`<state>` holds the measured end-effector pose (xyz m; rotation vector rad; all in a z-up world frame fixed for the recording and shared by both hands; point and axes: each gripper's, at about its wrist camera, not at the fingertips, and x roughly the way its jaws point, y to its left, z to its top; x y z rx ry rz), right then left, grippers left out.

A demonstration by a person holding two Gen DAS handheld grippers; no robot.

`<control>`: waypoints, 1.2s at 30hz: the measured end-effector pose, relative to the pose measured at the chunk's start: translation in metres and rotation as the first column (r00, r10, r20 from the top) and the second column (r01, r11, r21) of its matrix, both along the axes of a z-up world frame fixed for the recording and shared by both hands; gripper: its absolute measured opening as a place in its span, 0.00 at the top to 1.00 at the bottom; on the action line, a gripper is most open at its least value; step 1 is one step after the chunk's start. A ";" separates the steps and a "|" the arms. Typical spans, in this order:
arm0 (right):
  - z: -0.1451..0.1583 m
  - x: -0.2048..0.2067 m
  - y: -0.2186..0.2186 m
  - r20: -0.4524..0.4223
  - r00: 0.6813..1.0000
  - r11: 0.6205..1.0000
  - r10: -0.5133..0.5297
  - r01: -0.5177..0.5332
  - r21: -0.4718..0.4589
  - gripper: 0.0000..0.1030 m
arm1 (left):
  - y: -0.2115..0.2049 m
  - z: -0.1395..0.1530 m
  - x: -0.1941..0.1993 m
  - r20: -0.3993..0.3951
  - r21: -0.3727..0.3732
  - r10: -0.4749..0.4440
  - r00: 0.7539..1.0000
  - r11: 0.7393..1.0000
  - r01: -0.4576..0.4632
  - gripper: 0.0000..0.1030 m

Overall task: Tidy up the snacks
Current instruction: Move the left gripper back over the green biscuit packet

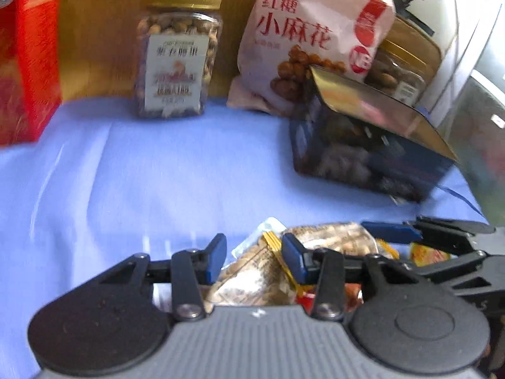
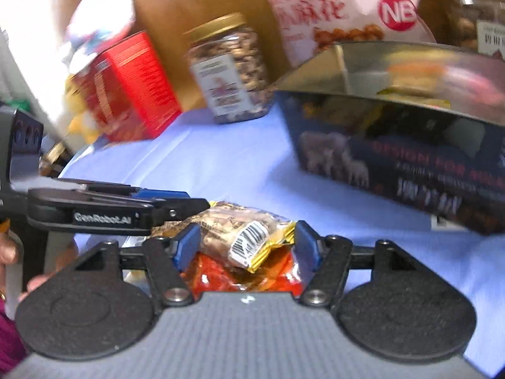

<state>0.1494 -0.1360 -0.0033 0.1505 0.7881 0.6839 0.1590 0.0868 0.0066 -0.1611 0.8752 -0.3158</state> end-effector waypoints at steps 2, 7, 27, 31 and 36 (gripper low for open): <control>0.003 -0.024 0.000 0.058 0.998 1.000 0.015 -0.013 -0.028 0.33 | 0.000 0.001 -0.021 0.012 0.003 0.004 1.000 1.000 -0.004 0.62; 0.015 -0.062 -0.009 0.190 0.981 1.000 -0.023 0.025 -0.009 0.34 | 0.012 0.009 -0.051 0.023 -0.042 0.042 0.999 0.998 -0.041 0.61; 0.002 -0.158 0.018 0.168 0.916 0.931 0.364 -0.364 -0.032 0.33 | 0.038 0.009 -0.170 0.023 -0.204 -0.050 0.998 0.978 0.053 0.58; -0.004 -0.165 0.022 0.168 0.919 0.934 0.357 -0.351 -0.067 0.33 | 0.030 0.001 -0.170 0.004 -0.198 -0.067 0.998 0.978 0.066 0.58; -0.007 -0.171 0.024 0.200 0.918 0.939 0.343 -0.331 -0.095 0.33 | 0.022 -0.003 -0.173 0.014 -0.174 -0.071 0.997 0.982 0.072 0.55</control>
